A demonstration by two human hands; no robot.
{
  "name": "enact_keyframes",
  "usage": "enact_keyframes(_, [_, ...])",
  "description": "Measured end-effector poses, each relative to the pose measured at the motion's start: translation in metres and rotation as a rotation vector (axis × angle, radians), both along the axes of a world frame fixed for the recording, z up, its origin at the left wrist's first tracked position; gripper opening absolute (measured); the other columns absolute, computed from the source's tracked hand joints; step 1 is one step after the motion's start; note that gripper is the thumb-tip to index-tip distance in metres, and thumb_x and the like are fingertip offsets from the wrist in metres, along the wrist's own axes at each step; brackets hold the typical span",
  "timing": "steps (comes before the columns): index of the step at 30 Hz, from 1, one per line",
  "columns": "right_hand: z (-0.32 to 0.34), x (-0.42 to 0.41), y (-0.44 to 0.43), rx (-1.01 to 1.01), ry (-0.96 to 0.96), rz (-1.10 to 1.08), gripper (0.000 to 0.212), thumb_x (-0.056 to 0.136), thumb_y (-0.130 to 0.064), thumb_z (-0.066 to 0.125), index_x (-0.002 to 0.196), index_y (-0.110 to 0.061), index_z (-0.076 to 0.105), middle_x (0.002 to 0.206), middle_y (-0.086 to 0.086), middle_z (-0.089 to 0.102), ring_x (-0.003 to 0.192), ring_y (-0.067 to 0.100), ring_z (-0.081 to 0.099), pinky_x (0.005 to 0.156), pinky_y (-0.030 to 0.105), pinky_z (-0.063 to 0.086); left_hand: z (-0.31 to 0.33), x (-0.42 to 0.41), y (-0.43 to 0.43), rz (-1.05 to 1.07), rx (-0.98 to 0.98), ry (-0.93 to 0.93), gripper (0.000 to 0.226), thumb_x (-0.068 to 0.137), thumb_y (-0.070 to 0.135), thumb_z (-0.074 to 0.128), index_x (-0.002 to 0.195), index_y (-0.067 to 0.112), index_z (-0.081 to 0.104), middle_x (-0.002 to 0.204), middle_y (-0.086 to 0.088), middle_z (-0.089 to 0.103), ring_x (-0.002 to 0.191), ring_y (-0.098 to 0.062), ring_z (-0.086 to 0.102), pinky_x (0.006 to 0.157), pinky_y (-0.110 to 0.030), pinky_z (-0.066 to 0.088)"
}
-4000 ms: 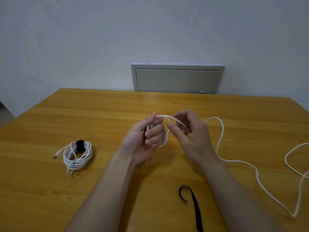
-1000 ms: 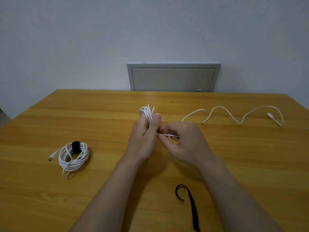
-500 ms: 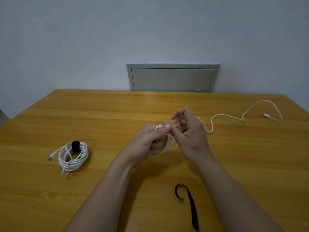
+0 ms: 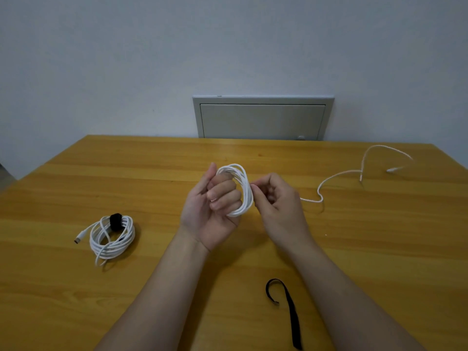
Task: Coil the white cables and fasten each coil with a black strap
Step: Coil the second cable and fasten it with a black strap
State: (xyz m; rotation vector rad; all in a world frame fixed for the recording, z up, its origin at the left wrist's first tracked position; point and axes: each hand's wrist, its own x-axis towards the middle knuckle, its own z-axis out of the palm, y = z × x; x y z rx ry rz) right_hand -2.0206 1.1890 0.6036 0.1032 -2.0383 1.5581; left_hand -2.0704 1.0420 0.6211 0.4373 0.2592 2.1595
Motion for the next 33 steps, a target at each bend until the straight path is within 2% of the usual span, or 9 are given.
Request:
enact_keyframes(5, [-0.004, -0.004, 0.001, 0.276, 0.011, -0.166, 0.028, 0.100, -0.031, 0.058, 0.075, -0.017, 0.063, 0.057, -0.010, 0.056, 0.052, 0.009, 0.048, 0.054, 0.039, 0.042, -0.003, -0.003, 0.003, 0.128, 0.040, -0.068, 0.032, 0.108, 0.037, 0.040, 0.082, 0.018, 0.041, 0.072, -0.005, 0.062, 0.057, -0.017, 0.054, 0.055, -0.024, 0.038])
enact_keyframes(7, [-0.004, -0.002, 0.003, 0.393, -0.023, -0.164, 0.033, 0.099, -0.037, 0.053, 0.072, -0.021, 0.063, 0.057, -0.010, 0.054, 0.055, 0.014, 0.051, 0.055, 0.043, 0.044, 0.002, -0.004, 0.002, 0.235, 0.039, -0.115, 0.033, 0.107, 0.036, 0.042, 0.079, 0.017, 0.043, 0.077, -0.004, 0.063, 0.059, -0.017, 0.055, 0.057, -0.025, 0.045])
enact_keyframes(10, [-0.006, 0.001, 0.002, 0.498, -0.065, -0.135, 0.018, 0.098, -0.032, 0.056, 0.087, -0.022, 0.067, 0.061, -0.011, 0.057, 0.059, 0.015, 0.055, 0.059, 0.042, 0.047, 0.009, -0.008, -0.006, 0.476, 0.011, -0.198, 0.040, 0.107, 0.032, 0.044, 0.073, 0.012, 0.048, 0.089, -0.012, 0.072, 0.066, -0.022, 0.067, 0.060, -0.029, 0.057])
enact_keyframes(13, [-0.006, -0.003, 0.000, 0.485, -0.053, -0.132, 0.007, 0.099, -0.027, 0.058, 0.099, -0.022, 0.063, 0.069, -0.007, 0.068, 0.064, 0.020, 0.064, 0.064, 0.043, 0.052, 0.014, -0.008, -0.009, 0.620, -0.047, -0.161, 0.046, 0.109, 0.034, 0.038, 0.070, 0.011, 0.049, 0.109, -0.019, 0.073, 0.088, -0.027, 0.074, 0.076, -0.032, 0.063])
enact_keyframes(17, [-0.004, -0.001, -0.002, 0.581, -0.010, -0.141, 0.021, 0.097, -0.042, 0.054, 0.092, -0.025, 0.066, 0.070, -0.006, 0.071, 0.065, 0.019, 0.066, 0.061, 0.042, 0.052, 0.016, -0.002, 0.001, 0.749, -0.213, -0.040, 0.041, 0.110, 0.033, 0.034, 0.077, 0.012, 0.048, 0.114, -0.020, 0.072, 0.108, -0.029, 0.071, 0.099, -0.032, 0.053])
enact_keyframes(20, [-0.001, 0.001, -0.003, 0.648, 0.081, -0.170, 0.027, 0.096, -0.045, 0.060, 0.081, -0.023, 0.068, 0.066, -0.007, 0.068, 0.062, 0.017, 0.061, 0.054, 0.039, 0.048, 0.016, 0.002, 0.011, 0.896, -0.418, 0.153, 0.038, 0.111, 0.029, 0.032, 0.088, 0.009, 0.055, 0.109, -0.019, 0.073, 0.108, -0.029, 0.070, 0.096, -0.031, 0.053])
enact_keyframes(24, [0.006, 0.005, -0.005, 0.691, 0.119, -0.240, 0.041, 0.087, -0.052, 0.067, 0.063, -0.021, 0.056, 0.053, -0.009, 0.052, 0.053, 0.017, 0.052, 0.048, 0.033, 0.040, 0.008, 0.008, 0.019, 1.076, -0.766, 0.607, 0.045, 0.113, 0.026, 0.032, 0.095, 0.009, 0.070, 0.096, -0.008, 0.076, 0.100, -0.027, 0.072, 0.089, -0.031, 0.054])
enact_keyframes(28, [0.012, 0.010, 0.003, 0.632, 0.160, -0.116, 0.024, 0.088, -0.032, 0.066, 0.071, -0.022, 0.053, 0.056, -0.020, 0.030, 0.056, 0.005, 0.036, 0.052, 0.033, 0.037, -0.003, 0.006, 0.012, 1.167, -1.020, 0.933, 0.041, 0.111, 0.031, 0.038, 0.089, 0.008, 0.064, 0.083, -0.004, 0.070, 0.081, -0.018, 0.066, 0.078, -0.035, 0.051])
enact_keyframes(33, [0.009, 0.008, 0.006, 0.548, 0.208, -0.068, 0.015, 0.097, -0.022, 0.067, 0.083, -0.018, 0.062, 0.070, -0.021, 0.040, 0.063, 0.001, 0.038, 0.059, 0.027, 0.036, -0.009, 0.004, 0.011, 1.193, -1.175, 1.125, 0.043, 0.104, 0.043, 0.040, 0.083, 0.008, 0.055, 0.067, 0.003, 0.061, 0.061, -0.014, 0.057, 0.061, -0.044, 0.047])
